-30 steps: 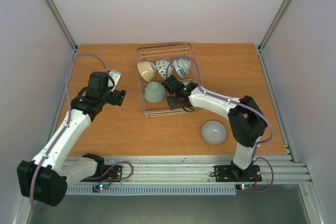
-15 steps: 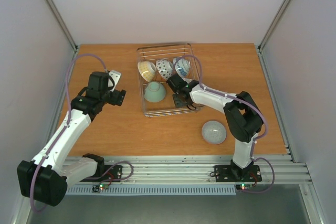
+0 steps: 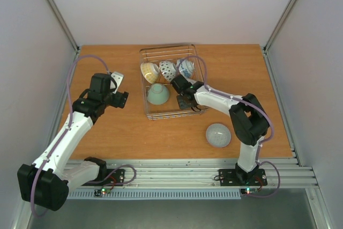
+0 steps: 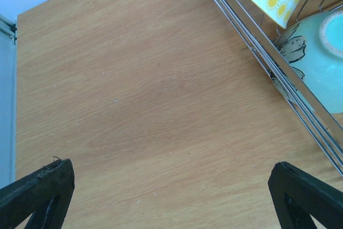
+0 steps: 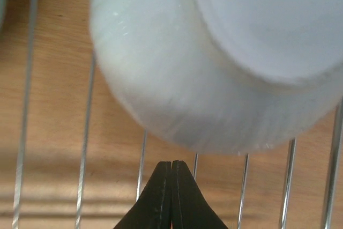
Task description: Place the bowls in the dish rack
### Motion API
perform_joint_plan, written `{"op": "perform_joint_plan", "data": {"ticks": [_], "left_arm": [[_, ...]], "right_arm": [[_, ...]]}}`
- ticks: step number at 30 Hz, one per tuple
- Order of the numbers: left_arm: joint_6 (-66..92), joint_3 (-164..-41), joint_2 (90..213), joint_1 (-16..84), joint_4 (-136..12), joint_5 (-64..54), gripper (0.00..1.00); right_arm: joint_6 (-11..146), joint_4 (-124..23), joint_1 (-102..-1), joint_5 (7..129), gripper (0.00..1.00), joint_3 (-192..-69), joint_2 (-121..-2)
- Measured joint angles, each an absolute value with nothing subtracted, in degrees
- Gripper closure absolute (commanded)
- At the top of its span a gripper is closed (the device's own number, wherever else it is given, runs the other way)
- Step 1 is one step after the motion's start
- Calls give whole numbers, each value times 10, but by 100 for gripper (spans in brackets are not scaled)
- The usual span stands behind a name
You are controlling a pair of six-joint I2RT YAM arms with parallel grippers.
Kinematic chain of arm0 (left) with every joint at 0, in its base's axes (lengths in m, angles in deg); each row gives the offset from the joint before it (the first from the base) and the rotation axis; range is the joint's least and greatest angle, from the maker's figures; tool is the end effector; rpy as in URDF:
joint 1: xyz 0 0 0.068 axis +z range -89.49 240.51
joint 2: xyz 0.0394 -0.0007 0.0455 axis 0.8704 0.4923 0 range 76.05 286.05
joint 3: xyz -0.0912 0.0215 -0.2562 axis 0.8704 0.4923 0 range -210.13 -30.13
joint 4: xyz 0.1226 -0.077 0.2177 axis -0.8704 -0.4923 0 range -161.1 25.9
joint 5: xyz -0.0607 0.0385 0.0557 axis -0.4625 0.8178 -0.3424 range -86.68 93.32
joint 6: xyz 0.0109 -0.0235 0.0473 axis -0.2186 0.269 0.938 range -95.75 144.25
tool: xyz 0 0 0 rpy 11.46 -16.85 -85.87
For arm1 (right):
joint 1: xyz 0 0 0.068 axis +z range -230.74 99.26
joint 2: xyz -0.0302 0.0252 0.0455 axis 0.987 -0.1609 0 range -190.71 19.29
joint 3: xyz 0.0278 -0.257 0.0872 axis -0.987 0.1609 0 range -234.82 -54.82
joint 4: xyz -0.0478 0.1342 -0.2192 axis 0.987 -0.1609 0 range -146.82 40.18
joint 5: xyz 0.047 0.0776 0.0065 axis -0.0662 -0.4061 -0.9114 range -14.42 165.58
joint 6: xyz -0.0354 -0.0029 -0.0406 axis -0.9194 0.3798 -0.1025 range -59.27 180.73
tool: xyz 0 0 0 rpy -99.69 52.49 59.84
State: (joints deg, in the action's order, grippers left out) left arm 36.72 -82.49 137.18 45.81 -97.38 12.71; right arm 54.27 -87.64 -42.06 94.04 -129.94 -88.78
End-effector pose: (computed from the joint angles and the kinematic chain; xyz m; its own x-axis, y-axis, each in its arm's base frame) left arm 0.2191 -0.0514 0.2934 -0.6038 0.3787 -0.7014 0.2699 0.9251 0.2671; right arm 0.3003 0.2259 0.1798 -0.6749 -0.6770 -0.2935 -0.5911 0.7341 -0.3341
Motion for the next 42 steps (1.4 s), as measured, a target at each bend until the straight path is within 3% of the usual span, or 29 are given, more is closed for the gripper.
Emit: {"op": "perform_joint_plan", "data": {"ticks": [8,10,12,17,20,29,36,40,42], "left_arm": [[367,-825,1372,458,-974,127,1],[367,-825,1372,458,-974,127,1],[367,-825,1372,458,-974,127,1],[367,-825,1372,458,-976,125,1],[367,-825,1372,458,-977,123,1],[367,-825,1372,458,-978,114,0],[367,-825,1372,458,-979,112,1],[367,-825,1372,458,-981,109,1],[367,-825,1376,458,-981,105,1]], "right_arm": [[543,-860,-421,889,98,-1254,-760],[546,-858,-421,893,94,-1251,-732],[553,-863,-421,909,84,-1242,-703],[614,-908,-421,990,42,-1206,-628],[677,-948,-421,1036,35,-1165,-571],[840,-1039,-422,1052,30,-1013,-418],[920,-1084,-422,1021,30,-935,-364],[965,-1100,-422,1008,32,-876,-327],[981,-1103,-422,998,39,-858,-317]]}}
